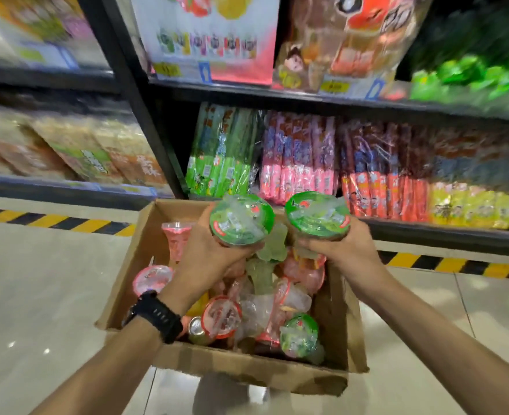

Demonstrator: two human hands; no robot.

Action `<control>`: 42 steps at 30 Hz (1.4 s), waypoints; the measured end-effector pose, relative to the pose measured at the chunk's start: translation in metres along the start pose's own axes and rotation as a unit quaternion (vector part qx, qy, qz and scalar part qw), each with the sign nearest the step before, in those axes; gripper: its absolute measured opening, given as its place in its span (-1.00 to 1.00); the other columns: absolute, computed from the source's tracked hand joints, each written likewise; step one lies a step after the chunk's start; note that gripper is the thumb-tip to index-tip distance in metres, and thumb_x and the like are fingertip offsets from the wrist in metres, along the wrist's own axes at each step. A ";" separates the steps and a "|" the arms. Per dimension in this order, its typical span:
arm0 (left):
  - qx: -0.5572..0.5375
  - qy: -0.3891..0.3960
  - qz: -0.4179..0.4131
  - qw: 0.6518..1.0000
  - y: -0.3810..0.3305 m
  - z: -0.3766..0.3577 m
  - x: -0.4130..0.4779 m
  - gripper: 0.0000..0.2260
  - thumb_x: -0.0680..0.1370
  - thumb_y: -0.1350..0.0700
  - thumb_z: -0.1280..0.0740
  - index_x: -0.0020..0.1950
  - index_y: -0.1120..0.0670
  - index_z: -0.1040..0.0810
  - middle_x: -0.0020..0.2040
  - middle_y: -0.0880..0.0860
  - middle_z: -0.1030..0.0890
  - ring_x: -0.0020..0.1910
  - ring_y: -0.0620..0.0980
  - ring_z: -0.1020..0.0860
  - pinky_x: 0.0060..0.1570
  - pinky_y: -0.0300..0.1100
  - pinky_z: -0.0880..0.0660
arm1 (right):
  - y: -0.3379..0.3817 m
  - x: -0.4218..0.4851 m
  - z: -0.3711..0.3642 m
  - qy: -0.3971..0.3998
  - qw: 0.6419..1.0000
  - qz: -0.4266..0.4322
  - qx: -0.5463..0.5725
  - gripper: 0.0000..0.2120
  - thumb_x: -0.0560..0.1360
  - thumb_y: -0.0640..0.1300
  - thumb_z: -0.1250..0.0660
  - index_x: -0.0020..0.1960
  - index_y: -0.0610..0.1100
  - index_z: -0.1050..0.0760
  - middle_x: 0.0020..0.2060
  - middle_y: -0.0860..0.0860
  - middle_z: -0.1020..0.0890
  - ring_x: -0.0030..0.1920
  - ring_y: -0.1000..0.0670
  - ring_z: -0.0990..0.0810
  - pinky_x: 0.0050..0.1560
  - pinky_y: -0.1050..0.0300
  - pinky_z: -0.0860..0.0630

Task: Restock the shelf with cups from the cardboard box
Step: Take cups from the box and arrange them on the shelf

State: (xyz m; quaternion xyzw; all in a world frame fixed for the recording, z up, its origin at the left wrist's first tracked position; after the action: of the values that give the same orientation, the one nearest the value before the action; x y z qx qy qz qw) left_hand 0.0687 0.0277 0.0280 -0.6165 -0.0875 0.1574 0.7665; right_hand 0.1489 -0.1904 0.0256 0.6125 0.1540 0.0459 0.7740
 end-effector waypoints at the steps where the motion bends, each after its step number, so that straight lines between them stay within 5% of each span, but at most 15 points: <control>1: -0.005 -0.004 0.012 1.000 -0.020 0.004 -0.003 -0.30 0.22 0.13 -0.67 0.29 0.10 -0.48 0.12 -0.01 -0.66 0.11 -0.09 -0.62 0.18 -0.07 -0.56 | 0.023 -0.009 0.003 -0.008 1.000 -0.003 0.017 -0.49 0.18 -0.22 -0.64 0.10 -0.15 -0.60 -0.06 -0.02 -0.72 -0.01 -0.01 -0.69 0.03 0.04 -0.59; 4: -0.033 -0.021 0.032 0.999 -0.099 0.016 -0.018 -0.34 0.26 0.14 -0.67 0.28 0.09 -0.47 0.11 0.04 -0.67 0.12 -0.02 -0.64 0.12 -0.01 -0.58 | 0.100 -0.038 0.020 -0.030 0.999 0.003 0.033 -0.57 0.24 -0.35 -0.59 0.05 -0.13 -0.59 -0.14 0.03 -0.72 -0.11 0.12 -0.69 -0.14 0.32 -0.55; 7: -0.048 -0.045 0.018 0.998 -0.203 0.029 -0.039 -0.41 0.30 0.23 -0.62 0.26 0.09 -0.47 0.04 -0.01 -0.67 0.00 -0.17 -0.64 -0.07 -0.36 -0.54 | 0.191 -0.072 0.040 -0.052 0.998 0.020 0.027 -0.54 0.22 -0.32 -0.61 0.04 -0.05 -0.57 -0.16 0.10 -0.72 -0.10 0.15 -0.68 -0.12 0.35 -0.55; 11: -0.071 -0.061 -0.002 0.996 -0.345 0.055 -0.068 -0.44 0.29 0.24 -0.62 0.19 -0.03 -0.49 0.01 -0.03 -0.67 -0.01 -0.17 -0.64 -0.05 -0.28 -0.58 | 0.328 -0.123 0.064 -0.074 0.996 0.033 0.026 -0.54 0.21 -0.29 -0.62 0.03 -0.05 -0.57 -0.14 0.12 -0.72 -0.09 0.15 -0.68 -0.09 0.30 -0.56; 17: -0.126 -0.056 -0.021 0.990 -0.533 0.101 -0.101 -0.47 0.27 0.37 -0.59 0.12 0.00 -0.52 -0.10 -0.19 -0.69 -0.08 -0.34 -0.62 -0.13 -0.50 -0.48 | 0.526 -0.180 0.102 -0.113 0.991 0.069 0.027 -0.54 0.14 -0.26 -0.64 0.00 -0.16 -0.59 -0.20 0.14 -0.72 -0.19 0.20 -0.66 -0.16 0.38 -0.52; 20: -0.146 -0.056 -0.044 0.987 -0.595 0.122 -0.104 -0.45 0.20 0.14 -0.62 0.13 -0.07 -0.52 -0.04 -0.21 -0.69 0.02 -0.28 -0.63 -0.07 -0.46 -0.50 | 0.595 -0.196 0.114 -0.120 0.986 0.112 0.015 -0.60 0.21 -0.36 -0.60 -0.02 -0.13 -0.60 -0.23 0.18 -0.71 -0.21 0.25 -0.65 -0.19 0.39 -0.50; 25: -0.103 -0.063 -0.113 0.986 -0.682 0.138 -0.109 -0.40 0.23 -0.10 -0.59 0.23 -0.10 -0.52 0.07 -0.17 -0.66 0.05 -0.28 -0.60 0.01 -0.37 -0.53 | 0.672 -0.210 0.134 -0.142 0.976 0.163 0.024 -0.57 0.22 -0.18 -0.63 0.05 -0.07 -0.59 -0.13 0.12 -0.71 -0.11 0.20 -0.66 -0.14 0.30 -0.55; 31: -0.098 -0.066 -0.179 0.977 -0.761 0.124 -0.104 -0.46 0.33 0.07 -0.60 0.26 0.00 -0.53 0.10 -0.13 -0.65 0.02 -0.32 -0.60 -0.09 -0.49 -0.49 | 0.728 -0.214 0.170 -0.148 0.965 0.204 0.074 -0.48 0.15 0.00 -0.62 0.06 -0.06 -0.58 -0.13 0.13 -0.71 -0.09 0.17 -0.66 -0.12 0.29 -0.55; 36: -0.106 -0.080 -0.217 0.967 -0.822 0.109 -0.085 -0.49 0.31 0.03 -0.58 0.22 -0.03 -0.54 0.07 -0.15 -0.65 0.00 -0.29 -0.61 0.01 -0.28 -0.57 | 0.770 -0.194 0.209 -0.151 0.958 0.234 0.068 -0.51 0.23 -0.07 -0.63 0.10 -0.05 -0.55 -0.05 0.06 -0.68 -0.03 0.08 -0.65 -0.06 0.14 -0.59; 42: -0.116 -0.092 -0.245 0.958 -0.877 0.108 -0.043 -0.52 0.34 0.10 -0.59 0.23 -0.01 -0.55 0.07 -0.15 -0.65 -0.03 -0.32 -0.61 -0.11 -0.38 -0.54 | 0.827 -0.160 0.230 -0.147 0.949 0.267 0.084 -0.53 0.24 -0.13 -0.63 0.10 -0.08 -0.56 -0.04 0.05 -0.69 -0.02 0.08 -0.65 -0.10 0.18 -0.58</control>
State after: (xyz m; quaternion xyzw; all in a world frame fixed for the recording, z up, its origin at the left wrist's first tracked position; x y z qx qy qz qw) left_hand 0.1100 -0.0551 0.9080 -0.6434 -0.3237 0.0100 0.6937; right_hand 0.1622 -0.2437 0.8966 0.6943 -0.1270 0.1471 0.6930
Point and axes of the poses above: each hand's wrist, its own x-axis towards the middle knuckle, its own z-axis out of the back of the hand, y = z × x, the point moved 1 cm from there along x, towards the middle knuckle
